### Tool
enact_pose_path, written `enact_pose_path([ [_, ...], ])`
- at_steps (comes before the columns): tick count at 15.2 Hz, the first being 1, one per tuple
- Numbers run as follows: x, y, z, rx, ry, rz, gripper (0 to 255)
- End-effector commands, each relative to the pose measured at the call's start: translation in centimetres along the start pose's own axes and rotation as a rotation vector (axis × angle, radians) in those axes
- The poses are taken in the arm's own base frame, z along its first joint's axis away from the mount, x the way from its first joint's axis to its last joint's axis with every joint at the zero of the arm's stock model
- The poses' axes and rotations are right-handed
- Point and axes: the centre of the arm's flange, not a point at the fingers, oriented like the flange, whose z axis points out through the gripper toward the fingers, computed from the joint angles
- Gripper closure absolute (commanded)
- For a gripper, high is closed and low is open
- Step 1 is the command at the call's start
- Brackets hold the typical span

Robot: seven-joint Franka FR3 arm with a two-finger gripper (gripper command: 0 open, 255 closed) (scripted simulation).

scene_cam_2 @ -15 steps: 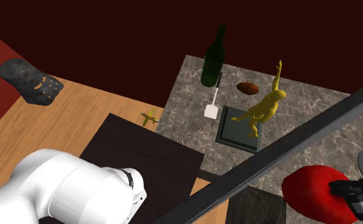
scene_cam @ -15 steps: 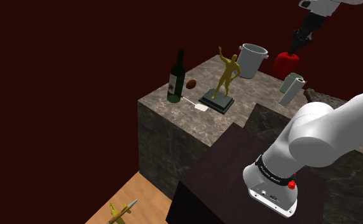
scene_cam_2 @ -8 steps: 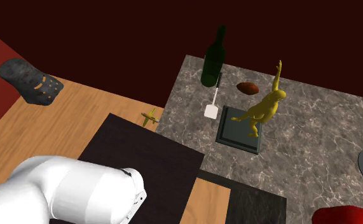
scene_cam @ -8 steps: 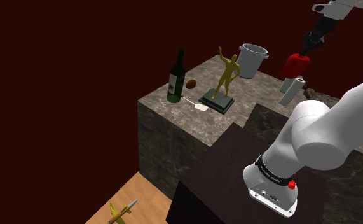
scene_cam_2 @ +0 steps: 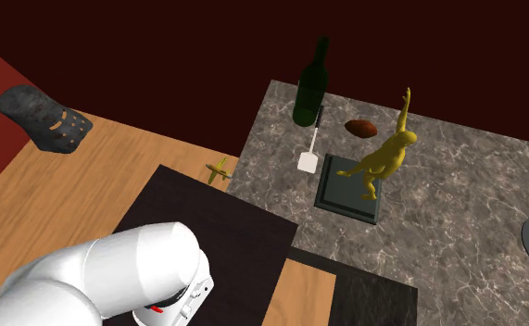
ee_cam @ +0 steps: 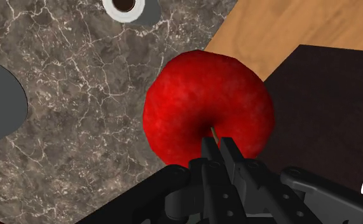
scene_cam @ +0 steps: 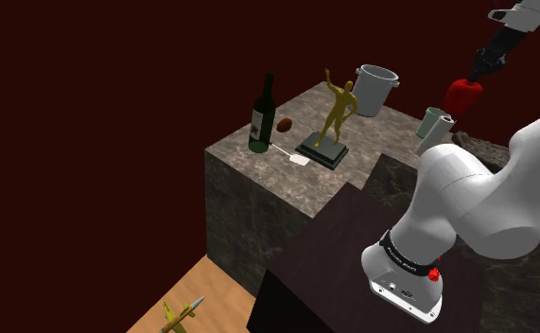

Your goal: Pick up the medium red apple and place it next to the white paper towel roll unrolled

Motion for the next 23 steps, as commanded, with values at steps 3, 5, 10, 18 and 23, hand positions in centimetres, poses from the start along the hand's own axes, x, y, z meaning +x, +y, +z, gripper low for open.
enact_pose_path([
  [3,-4.9,2.2,0.0,0.005,-0.002,0.001,255],
  [5,-7.4,3.1,-0.1,0.005,-0.002,0.001,255],
  [10,-8.1,3.3,2.0,0.005,-0.002,0.001,255],
  [18,-8.3,3.0,6.2,0.005,-0.002,0.001,255],
  [23,-8.4,2.9,8.8,0.005,-0.002,0.001,255],
])
